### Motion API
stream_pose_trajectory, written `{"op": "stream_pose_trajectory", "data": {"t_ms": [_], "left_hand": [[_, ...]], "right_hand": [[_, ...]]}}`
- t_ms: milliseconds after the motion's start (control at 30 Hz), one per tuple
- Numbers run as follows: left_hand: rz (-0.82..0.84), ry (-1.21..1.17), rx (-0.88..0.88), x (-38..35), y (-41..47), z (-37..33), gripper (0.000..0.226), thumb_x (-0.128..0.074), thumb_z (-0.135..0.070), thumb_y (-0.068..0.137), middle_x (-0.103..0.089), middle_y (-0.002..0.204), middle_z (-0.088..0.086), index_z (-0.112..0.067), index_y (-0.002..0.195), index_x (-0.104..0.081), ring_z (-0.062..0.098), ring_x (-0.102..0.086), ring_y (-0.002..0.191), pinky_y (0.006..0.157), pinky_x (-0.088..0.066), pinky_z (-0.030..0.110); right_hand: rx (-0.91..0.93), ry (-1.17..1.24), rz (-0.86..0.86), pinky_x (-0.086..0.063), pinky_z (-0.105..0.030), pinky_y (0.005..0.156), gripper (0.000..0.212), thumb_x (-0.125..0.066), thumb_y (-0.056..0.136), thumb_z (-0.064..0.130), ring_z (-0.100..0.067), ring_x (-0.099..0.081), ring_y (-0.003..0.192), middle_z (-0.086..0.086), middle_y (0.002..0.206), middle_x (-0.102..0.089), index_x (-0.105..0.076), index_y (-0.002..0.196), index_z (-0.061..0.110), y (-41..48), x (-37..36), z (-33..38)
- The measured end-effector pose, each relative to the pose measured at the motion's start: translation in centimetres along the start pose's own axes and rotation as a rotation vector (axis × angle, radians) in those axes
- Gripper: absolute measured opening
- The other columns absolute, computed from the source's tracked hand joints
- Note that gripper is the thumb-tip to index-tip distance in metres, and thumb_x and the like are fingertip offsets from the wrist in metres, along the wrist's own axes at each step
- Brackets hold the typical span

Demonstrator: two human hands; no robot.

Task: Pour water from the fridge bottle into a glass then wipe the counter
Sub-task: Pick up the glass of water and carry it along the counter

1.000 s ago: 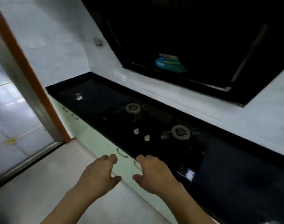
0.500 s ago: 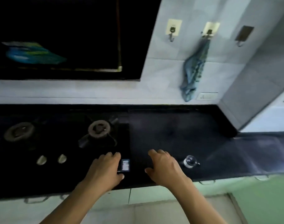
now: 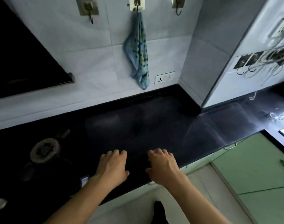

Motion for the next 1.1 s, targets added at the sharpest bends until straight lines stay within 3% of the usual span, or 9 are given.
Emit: {"op": "stream_pose_trajectory", "data": {"t_ms": [333, 600, 833, 1100], "left_hand": [[0.083, -0.006, 0.167, -1.6, 4.8, -6.7, 0.054, -0.07, -0.05, 0.085, -0.058, 0.124, 0.003, -0.021, 0.126, -0.049, 0.026, -0.055, 0.115, 0.097, -0.042, 0.04], [0.172, 0.031, 0.243, -4.6, 5.8, -6.6, 0.057, -0.068, -0.047, 0.088, -0.056, 0.13, 0.004, -0.021, 0.134, -0.046, 0.026, -0.053, 0.12, 0.104, -0.039, 0.041], [0.132, -0.085, 0.218, -7.7, 8.6, -7.7, 0.068, -0.07, -0.048, 0.086, -0.053, 0.134, 0.006, -0.019, 0.139, -0.039, 0.027, -0.053, 0.121, 0.102, -0.042, 0.041], [0.186, -0.237, 0.125, -11.5, 12.6, -10.5, 0.073, -0.078, -0.042, 0.082, -0.053, 0.135, 0.005, -0.021, 0.139, -0.037, 0.028, -0.055, 0.12, 0.096, -0.047, 0.041]], "right_hand": [[0.16, 0.069, 0.028, -0.042, -0.036, 0.091, 0.033, -0.062, 0.085, 0.035, -0.026, -0.053, 0.111, -0.002, 0.116, -0.057, -0.055, 0.117, 0.025, 4.5, -1.9, -8.9], [-0.003, 0.217, 0.135, -0.048, -0.036, 0.084, 0.039, -0.065, 0.088, 0.036, -0.026, -0.055, 0.109, -0.006, 0.118, -0.053, -0.046, 0.117, 0.019, 6.4, -6.7, -13.6], [-0.044, 0.264, 0.188, -0.05, -0.038, 0.082, 0.032, -0.058, 0.096, 0.035, -0.027, -0.06, 0.105, -0.007, 0.116, -0.056, -0.045, 0.12, 0.018, 7.6, -9.6, -14.6], [-0.025, 0.224, 0.201, -0.04, -0.033, 0.071, 0.018, -0.049, 0.101, 0.027, -0.03, -0.064, 0.104, -0.008, 0.116, -0.062, -0.047, 0.114, 0.015, 9.3, -10.6, -13.9]]}}
Point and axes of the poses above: each hand's wrist, its own y-axis towards the middle knuckle, its own x-axis out of the back of the hand, z = x × y, the point moved 6 cm from there along y, towards the middle knuckle
